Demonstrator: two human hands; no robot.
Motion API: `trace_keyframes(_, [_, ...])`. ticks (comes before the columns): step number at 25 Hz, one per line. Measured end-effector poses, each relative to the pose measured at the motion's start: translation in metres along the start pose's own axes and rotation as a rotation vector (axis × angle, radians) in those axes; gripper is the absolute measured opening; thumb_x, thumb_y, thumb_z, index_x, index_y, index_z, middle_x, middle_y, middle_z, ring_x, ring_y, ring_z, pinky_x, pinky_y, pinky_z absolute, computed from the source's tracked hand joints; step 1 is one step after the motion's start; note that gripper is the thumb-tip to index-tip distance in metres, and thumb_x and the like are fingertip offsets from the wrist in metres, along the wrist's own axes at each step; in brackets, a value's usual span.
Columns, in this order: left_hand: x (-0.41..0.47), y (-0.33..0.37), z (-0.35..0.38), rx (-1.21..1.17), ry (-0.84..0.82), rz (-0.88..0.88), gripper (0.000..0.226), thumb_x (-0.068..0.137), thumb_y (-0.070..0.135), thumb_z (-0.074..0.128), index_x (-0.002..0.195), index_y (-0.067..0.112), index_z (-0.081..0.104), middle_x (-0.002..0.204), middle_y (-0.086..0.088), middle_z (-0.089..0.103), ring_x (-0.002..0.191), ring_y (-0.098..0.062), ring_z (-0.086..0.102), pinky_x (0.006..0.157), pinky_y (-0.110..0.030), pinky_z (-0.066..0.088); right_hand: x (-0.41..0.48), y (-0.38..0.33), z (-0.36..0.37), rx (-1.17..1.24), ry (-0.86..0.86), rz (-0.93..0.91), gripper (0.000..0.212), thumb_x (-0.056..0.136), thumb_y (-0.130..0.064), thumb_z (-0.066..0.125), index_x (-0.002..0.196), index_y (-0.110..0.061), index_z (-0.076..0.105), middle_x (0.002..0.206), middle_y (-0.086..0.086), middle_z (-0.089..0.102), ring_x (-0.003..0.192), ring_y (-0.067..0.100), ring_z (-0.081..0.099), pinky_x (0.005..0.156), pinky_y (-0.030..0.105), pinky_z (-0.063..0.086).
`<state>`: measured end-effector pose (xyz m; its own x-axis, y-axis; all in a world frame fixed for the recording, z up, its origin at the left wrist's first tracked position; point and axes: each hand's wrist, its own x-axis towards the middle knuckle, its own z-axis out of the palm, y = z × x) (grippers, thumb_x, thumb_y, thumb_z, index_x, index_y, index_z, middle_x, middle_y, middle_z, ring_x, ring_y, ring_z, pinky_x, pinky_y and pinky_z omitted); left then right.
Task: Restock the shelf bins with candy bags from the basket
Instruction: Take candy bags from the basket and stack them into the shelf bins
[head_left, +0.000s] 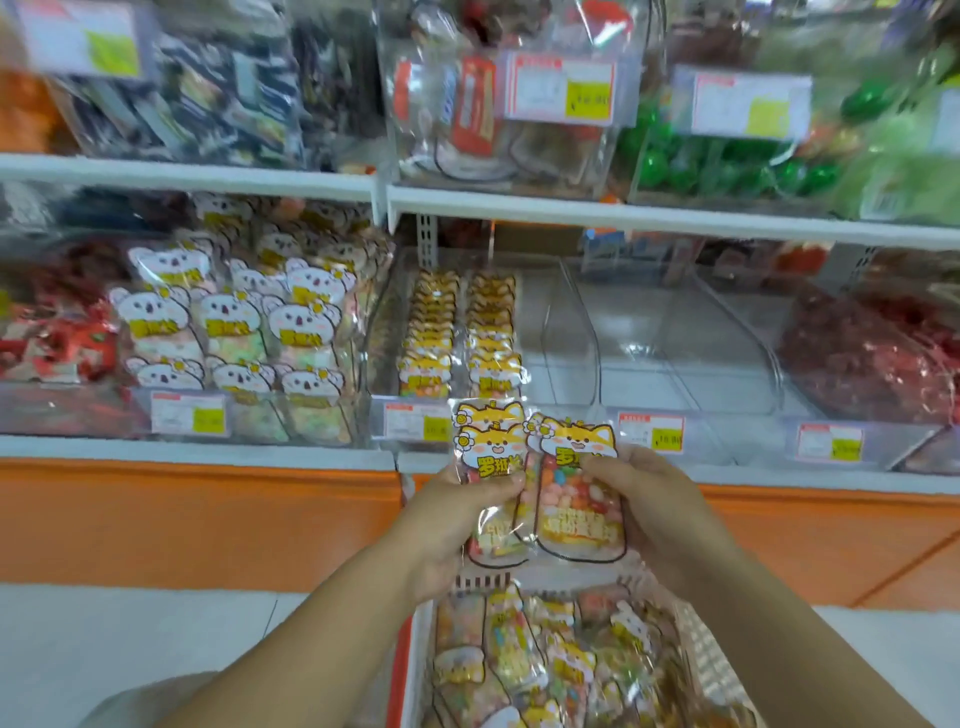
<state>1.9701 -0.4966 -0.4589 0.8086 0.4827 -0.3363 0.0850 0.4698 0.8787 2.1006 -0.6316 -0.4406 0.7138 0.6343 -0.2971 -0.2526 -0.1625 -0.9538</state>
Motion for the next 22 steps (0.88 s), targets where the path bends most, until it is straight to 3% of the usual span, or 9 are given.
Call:
trace_keyframes(6, [0.037,0.071,-0.017,0.018,0.053,0.136,0.046,0.086,0.023,0.073,0.128,0.015,0.058,0.113,-0.003,0.071,0.110,-0.023,0.064,0.101,-0.043,0.047,0.051,-0.091,0.031,-0.212,0.137,-0.205,0.018,0.087,-0.008,0.065,0.071,-0.011,0.057,0.054,0.003,0.054,0.042,0.011,0.050,0.053,0.026,0.046])
trace_keyframes(9, [0.057,0.095,-0.025,-0.005,0.056,0.205,0.021,0.092,0.020,0.066,0.112,0.017,0.061,0.093,0.003,0.068,0.073,-0.002,0.067,0.059,-0.022,0.056,0.104,-0.119,0.040,-0.354,0.367,-0.372,0.018,0.085,-0.012,0.063,0.100,-0.006,0.056,0.089,0.013,0.064,0.074,0.024,0.063,0.069,0.039,0.054])
trace_keyframes(11, [0.071,0.104,-0.030,-0.012,0.049,0.245,0.012,0.094,0.016,0.062,0.106,0.016,0.059,0.083,0.005,0.062,0.047,0.008,0.060,0.036,-0.011,0.045,0.140,-0.129,0.052,-0.500,0.526,-0.411,0.017,0.088,-0.009,0.056,0.104,-0.002,0.055,0.097,0.013,0.060,0.099,0.032,0.060,0.077,0.036,0.049])
trace_keyframes(13, [0.085,0.110,-0.032,-0.015,0.082,0.272,0.016,0.094,0.016,0.062,0.111,0.016,0.061,0.083,0.006,0.063,0.045,0.010,0.059,0.037,-0.011,0.045,0.167,-0.130,0.068,-0.773,0.555,-0.365,0.017,0.095,-0.003,0.045,0.097,-0.001,0.061,0.095,0.013,0.061,0.112,0.034,0.057,0.079,0.030,0.043])
trace_keyframes(16, [0.102,0.109,-0.033,-0.034,0.123,0.272,0.021,0.092,0.017,0.065,0.113,0.020,0.062,0.086,0.008,0.069,0.052,0.009,0.063,0.043,-0.014,0.049,0.211,-0.109,0.086,-1.063,0.551,-0.313,0.030,0.099,-0.004,0.040,0.119,-0.007,0.061,0.120,0.008,0.063,0.121,0.028,0.053,0.110,0.038,0.031])
trace_keyframes(18, [0.111,0.107,-0.033,-0.049,0.138,0.267,0.023,0.092,0.016,0.066,0.113,0.024,0.062,0.087,0.008,0.069,0.053,0.007,0.064,0.044,-0.016,0.050,0.244,-0.093,0.088,-1.075,0.547,-0.299,0.032,0.098,-0.007,0.046,0.127,-0.014,0.057,0.123,0.004,0.061,0.119,0.024,0.053,0.114,0.042,0.025])
trace_keyframes(19, [0.115,0.105,-0.034,-0.045,0.133,0.264,0.023,0.091,0.017,0.067,0.113,0.024,0.063,0.089,0.006,0.070,0.058,0.003,0.066,0.049,-0.019,0.053,0.251,-0.087,0.087,-0.888,0.527,-0.288,0.035,0.097,-0.008,0.048,0.130,-0.016,0.054,0.123,0.004,0.061,0.113,0.020,0.055,0.111,0.039,0.031])
trace_keyframes(21, [0.121,0.104,-0.034,-0.031,0.136,0.253,0.025,0.090,0.019,0.068,0.114,0.025,0.064,0.094,0.003,0.072,0.071,-0.006,0.066,0.061,-0.027,0.058,0.257,-0.080,0.087,-0.428,0.478,-0.253,0.040,0.096,-0.010,0.051,0.135,-0.017,0.047,0.122,0.007,0.060,0.085,0.006,0.055,0.082,0.021,0.048])
trace_keyframes(22, [0.122,0.103,-0.035,-0.027,0.142,0.252,0.025,0.090,0.020,0.068,0.114,0.026,0.065,0.095,0.002,0.072,0.074,-0.008,0.066,0.064,-0.028,0.059,0.256,-0.079,0.086,-0.384,0.448,-0.267,0.043,0.095,-0.011,0.053,0.135,-0.019,0.044,0.123,0.009,0.058,0.078,0.004,0.053,0.066,0.014,0.044])
